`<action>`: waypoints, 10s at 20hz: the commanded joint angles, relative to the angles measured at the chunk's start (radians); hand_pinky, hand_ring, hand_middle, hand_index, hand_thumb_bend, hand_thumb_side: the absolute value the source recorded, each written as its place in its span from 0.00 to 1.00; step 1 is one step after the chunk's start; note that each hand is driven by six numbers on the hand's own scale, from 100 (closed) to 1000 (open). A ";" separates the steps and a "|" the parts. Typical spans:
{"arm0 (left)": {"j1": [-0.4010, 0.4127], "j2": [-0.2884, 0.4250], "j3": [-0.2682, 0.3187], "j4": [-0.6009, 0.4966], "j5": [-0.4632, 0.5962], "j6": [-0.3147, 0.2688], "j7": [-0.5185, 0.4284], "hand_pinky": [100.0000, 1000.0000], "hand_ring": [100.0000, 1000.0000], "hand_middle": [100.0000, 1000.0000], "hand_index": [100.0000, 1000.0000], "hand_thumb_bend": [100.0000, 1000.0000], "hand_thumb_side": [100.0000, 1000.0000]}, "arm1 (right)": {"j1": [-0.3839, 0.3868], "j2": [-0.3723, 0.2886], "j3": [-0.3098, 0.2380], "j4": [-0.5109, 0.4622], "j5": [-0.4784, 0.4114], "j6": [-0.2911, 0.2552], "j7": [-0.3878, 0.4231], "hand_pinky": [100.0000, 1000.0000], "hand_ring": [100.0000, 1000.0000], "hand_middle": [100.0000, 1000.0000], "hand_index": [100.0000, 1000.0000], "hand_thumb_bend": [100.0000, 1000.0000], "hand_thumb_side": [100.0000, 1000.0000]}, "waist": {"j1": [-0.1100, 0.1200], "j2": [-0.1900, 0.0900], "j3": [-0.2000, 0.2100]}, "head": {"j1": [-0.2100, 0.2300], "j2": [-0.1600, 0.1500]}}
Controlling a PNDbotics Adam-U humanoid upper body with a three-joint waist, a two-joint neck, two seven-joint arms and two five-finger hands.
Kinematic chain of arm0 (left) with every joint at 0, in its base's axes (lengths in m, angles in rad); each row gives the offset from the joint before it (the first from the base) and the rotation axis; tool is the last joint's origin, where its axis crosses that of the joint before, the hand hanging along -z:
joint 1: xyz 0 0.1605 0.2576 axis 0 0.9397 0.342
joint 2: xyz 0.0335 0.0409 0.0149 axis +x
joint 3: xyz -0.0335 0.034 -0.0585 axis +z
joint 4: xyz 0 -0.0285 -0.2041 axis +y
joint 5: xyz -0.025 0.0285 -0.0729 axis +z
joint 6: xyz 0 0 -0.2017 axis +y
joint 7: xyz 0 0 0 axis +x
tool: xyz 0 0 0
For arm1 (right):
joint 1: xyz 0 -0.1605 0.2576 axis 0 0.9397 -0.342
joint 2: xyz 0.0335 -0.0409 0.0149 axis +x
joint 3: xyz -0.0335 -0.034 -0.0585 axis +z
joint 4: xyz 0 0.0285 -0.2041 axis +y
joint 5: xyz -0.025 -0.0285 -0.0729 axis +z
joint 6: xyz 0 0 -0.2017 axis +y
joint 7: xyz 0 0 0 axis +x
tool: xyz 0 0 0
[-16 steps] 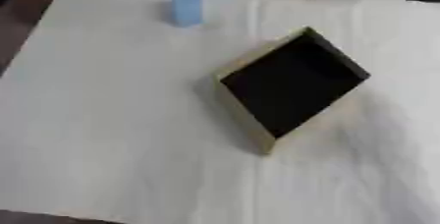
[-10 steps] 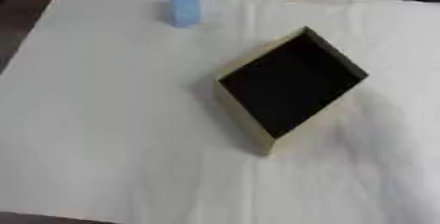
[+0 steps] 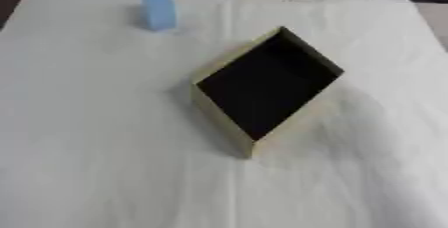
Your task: Pick up objects on the table and place them in the box.
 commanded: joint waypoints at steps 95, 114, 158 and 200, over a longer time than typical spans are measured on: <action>-0.989 -0.105 -0.199 1.271 -0.863 0.067 -0.863 0.93 0.98 0.97 0.96 0.79 0.54 | -0.031 -0.050 0.015 -0.020 -0.008 0.013 0.041 0.69 0.70 0.57 0.74 0.00 1.00 | 0.035 0.026 -0.097 | 0.081 -0.080; -1.017 -0.060 -0.146 1.267 -0.754 0.174 -0.882 0.95 0.98 0.99 0.93 0.73 0.57 | -0.072 -0.045 0.016 -0.020 -0.014 0.011 0.041 0.69 0.68 0.55 0.73 0.00 1.00 | 0.037 0.095 -0.120 | 0.137 -0.148; -1.012 -0.061 -0.182 1.229 -0.612 0.221 -0.817 0.67 0.67 0.75 0.65 0.00 0.27 | -0.061 -0.030 0.003 -0.020 -0.001 0.046 -0.001 0.68 0.67 0.54 0.72 0.00 1.00 | 0.045 0.103 -0.142 | 0.173 -0.142; -0.651 -0.197 -0.671 0.457 -0.299 0.348 -0.860 0.63 0.64 0.74 0.62 0.00 0.31 | 0.002 -0.064 -0.022 -0.020 0.009 0.067 -0.071 0.68 0.67 0.54 0.72 0.00 1.00 | 0.059 -0.078 -0.064 | 0.015 0.033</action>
